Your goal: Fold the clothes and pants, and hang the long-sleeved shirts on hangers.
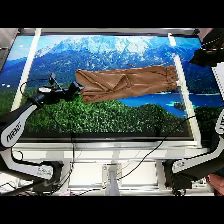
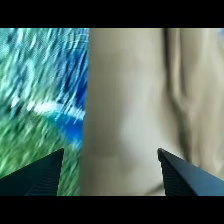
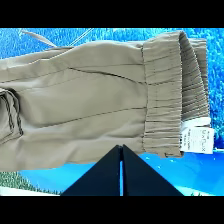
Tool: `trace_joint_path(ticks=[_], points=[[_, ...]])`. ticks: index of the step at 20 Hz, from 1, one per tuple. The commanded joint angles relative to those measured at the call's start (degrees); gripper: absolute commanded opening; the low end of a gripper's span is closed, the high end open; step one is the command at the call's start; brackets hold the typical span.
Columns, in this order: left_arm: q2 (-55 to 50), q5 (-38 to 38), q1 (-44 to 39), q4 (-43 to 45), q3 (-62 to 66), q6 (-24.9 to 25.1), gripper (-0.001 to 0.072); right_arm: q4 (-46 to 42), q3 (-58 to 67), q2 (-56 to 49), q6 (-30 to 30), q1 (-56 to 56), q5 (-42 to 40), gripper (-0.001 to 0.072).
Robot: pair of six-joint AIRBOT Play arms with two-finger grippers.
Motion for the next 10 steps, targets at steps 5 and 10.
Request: trace_joint_path(ticks=[5, 10], points=[[-2.1, 4.9, -3.7, -4.8, 0.2, 6.3, 0.0643, 0.4, 0.0, 0.0, 0.1, 0.3, 0.1, 0.0033], [-6.7, 4.9, -8.6, -4.8, 5.9, 6.7, 0.0424, 0.4, 0.0, 0.0, 0.1, 1.5, 0.2, 0.0033]])
